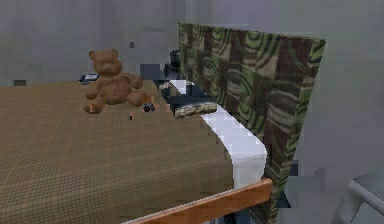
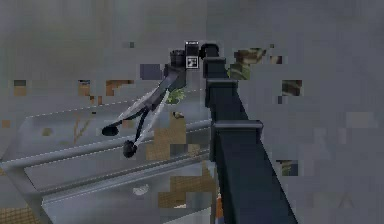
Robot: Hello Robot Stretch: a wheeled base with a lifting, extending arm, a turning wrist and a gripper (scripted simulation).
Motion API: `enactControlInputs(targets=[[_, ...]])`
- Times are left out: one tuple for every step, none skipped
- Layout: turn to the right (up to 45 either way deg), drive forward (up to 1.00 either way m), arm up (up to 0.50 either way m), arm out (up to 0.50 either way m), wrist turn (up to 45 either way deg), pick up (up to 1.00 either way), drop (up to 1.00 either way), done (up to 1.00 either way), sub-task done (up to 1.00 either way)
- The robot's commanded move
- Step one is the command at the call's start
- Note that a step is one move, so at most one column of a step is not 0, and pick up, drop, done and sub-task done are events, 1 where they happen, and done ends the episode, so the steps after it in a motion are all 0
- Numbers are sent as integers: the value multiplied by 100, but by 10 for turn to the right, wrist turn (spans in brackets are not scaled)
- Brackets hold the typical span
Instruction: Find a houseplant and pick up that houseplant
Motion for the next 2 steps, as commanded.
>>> enactControlInputs(targets=[[0,0,0,0,450,0,0,0,0],[0,0,0,0,450,0,0,0,0]])
